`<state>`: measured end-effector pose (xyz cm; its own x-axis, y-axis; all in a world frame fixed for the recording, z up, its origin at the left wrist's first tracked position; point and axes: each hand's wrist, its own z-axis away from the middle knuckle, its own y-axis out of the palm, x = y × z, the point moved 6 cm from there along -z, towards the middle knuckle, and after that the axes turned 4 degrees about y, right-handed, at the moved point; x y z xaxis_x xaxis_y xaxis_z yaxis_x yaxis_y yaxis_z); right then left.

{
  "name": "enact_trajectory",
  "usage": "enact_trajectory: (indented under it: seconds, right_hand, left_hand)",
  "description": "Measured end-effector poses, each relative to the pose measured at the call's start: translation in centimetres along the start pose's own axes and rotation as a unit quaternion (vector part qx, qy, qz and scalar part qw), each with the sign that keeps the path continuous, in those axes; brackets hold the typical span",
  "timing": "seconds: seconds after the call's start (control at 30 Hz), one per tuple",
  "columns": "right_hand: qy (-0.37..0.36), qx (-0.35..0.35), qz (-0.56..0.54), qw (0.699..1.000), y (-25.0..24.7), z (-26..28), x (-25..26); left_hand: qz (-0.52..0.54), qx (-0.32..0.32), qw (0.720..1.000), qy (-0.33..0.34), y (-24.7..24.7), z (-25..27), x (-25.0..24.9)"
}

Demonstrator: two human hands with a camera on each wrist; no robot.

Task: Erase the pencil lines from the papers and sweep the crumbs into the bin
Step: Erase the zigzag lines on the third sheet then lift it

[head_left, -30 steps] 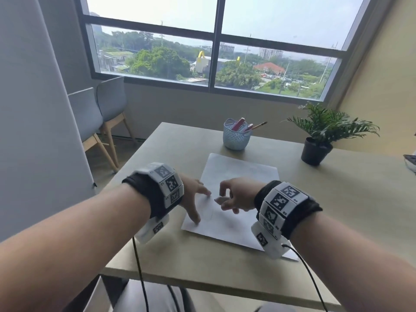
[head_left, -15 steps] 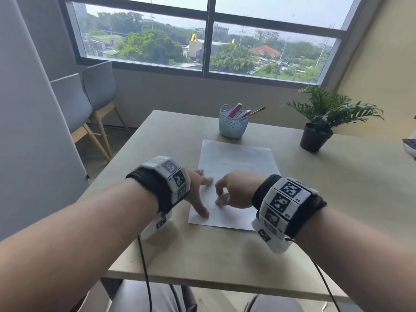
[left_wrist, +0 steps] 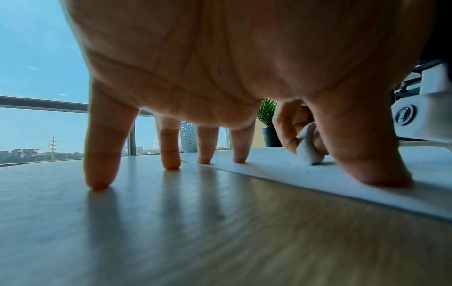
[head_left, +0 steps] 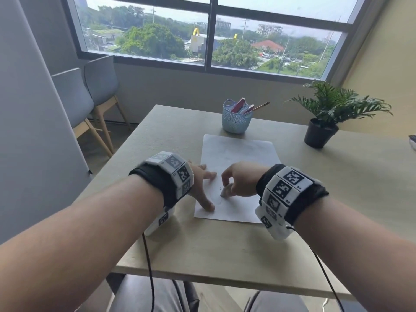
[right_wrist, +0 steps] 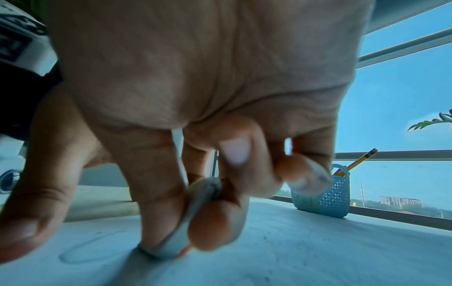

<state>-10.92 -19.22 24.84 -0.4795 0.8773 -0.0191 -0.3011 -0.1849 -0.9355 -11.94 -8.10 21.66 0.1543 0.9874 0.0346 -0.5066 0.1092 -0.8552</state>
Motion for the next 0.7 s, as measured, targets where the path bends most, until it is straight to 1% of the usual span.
enact_trajectory:
  seconds: [0.07,0.17,0.27,0.43,0.6,0.7]
  right_hand:
    - [-0.001,-0.002,0.001,1.0,0.2,0.2,0.0]
    - [-0.013,0.017,-0.002,1.0,1.0,1.0,0.2]
    - [-0.014,0.028,0.002,0.999,0.7,1.3,0.2]
    - [-0.001,0.003,0.015,1.0,-0.1,0.5,0.2]
    - [-0.042,0.024,0.022,0.999,0.7,1.5,1.1]
    - [-0.021,0.034,0.009,0.999,0.2,1.0,0.5]
  left_hand:
    - [0.001,0.001,1.0,-0.001,0.0,-0.1,0.0]
    - [0.0,0.002,1.0,-0.001,0.1,-0.2,0.1]
    - [0.002,-0.001,1.0,-0.001,0.2,-0.2,0.2]
    - [0.002,-0.006,1.0,0.0,0.1,-0.3,0.3]
    - [-0.004,-0.014,1.0,0.002,0.0,-0.3,0.3]
    - [-0.002,-0.015,1.0,0.003,0.0,-0.2,0.4]
